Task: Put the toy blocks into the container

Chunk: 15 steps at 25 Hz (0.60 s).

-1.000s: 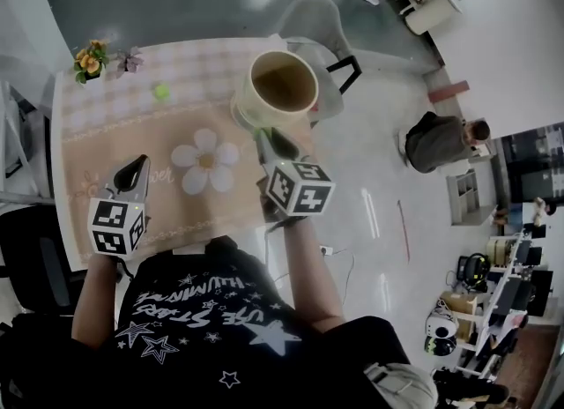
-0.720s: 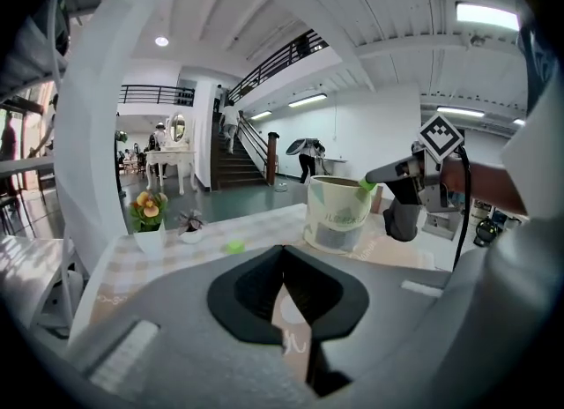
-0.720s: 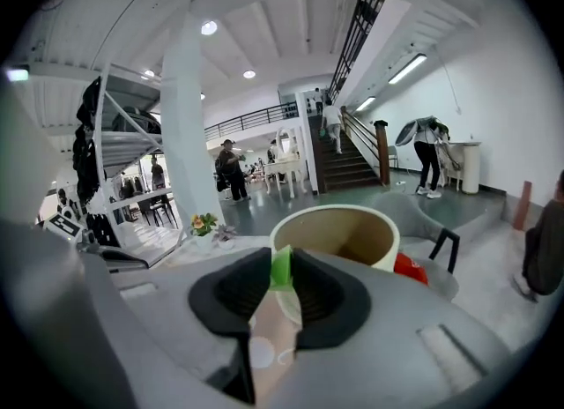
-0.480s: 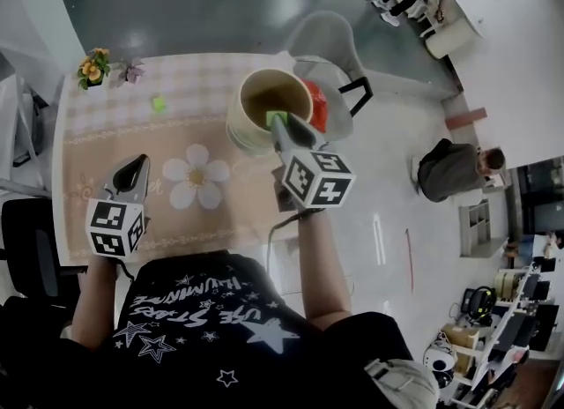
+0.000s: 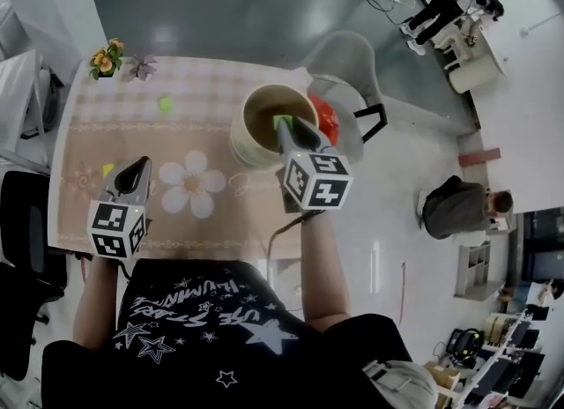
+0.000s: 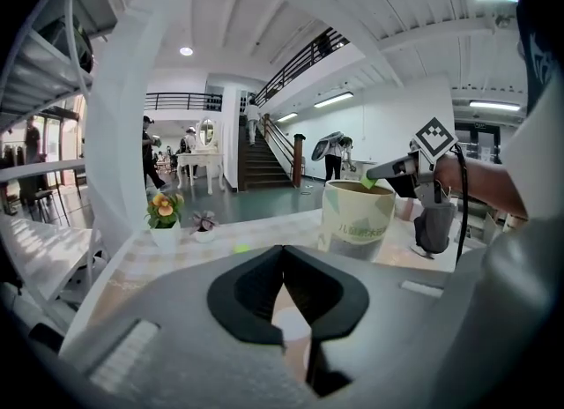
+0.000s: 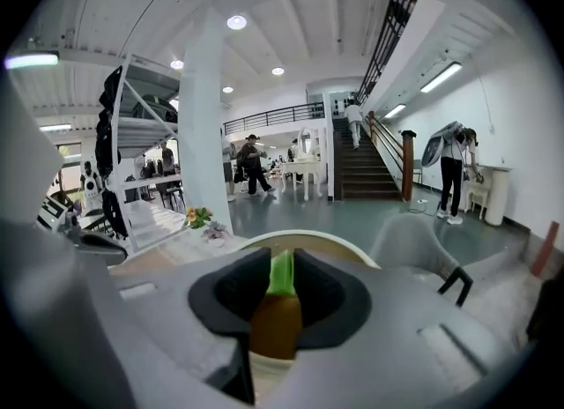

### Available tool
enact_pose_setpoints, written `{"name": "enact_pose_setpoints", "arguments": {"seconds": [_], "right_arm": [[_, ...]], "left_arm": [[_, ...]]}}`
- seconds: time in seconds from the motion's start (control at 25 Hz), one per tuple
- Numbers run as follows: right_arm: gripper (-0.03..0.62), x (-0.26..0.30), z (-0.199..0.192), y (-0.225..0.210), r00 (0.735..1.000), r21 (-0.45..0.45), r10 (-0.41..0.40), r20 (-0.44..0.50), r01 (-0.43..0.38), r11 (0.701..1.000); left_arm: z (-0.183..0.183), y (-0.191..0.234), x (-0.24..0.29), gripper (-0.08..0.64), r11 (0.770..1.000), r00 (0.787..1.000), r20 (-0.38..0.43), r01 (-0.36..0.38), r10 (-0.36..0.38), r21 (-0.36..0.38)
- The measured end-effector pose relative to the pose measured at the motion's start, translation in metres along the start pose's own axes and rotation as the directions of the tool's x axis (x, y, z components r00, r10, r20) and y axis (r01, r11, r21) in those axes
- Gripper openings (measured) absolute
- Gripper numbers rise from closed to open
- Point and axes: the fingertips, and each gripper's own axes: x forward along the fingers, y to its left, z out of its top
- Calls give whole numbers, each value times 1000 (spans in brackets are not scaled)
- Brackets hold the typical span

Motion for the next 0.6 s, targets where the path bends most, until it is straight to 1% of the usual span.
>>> {"name": "enact_pose_setpoints", "arguments": {"seconds": [0.04,0.12,0.28,0.4,0.6], "right_arm": [[89,1,0,-2,1000,-15,-1,-6,1,1000],[130,1,2,-3,1000,-30,6,-12,-7,1000],[132,2,2,-3,1000,-24,8,-7,-8,1000],[132,2,0,-1,1000,-13,-10,-14,10,1000],[132,2,-2,1,998,-8,-59,-18,59,998]], "left_arm": [[-2,0,-2,9,1000,1000,-2,-12,12,-9],[-5,0,-6,9,999,999,-3,-35,35,-29],[-14,4,-12,9,996,998,-6,-63,62,-61],[-18,7,-17,9,996,998,-11,-57,56,-71],[-14,21,-21,9,998,999,1,-43,43,-51]]}}
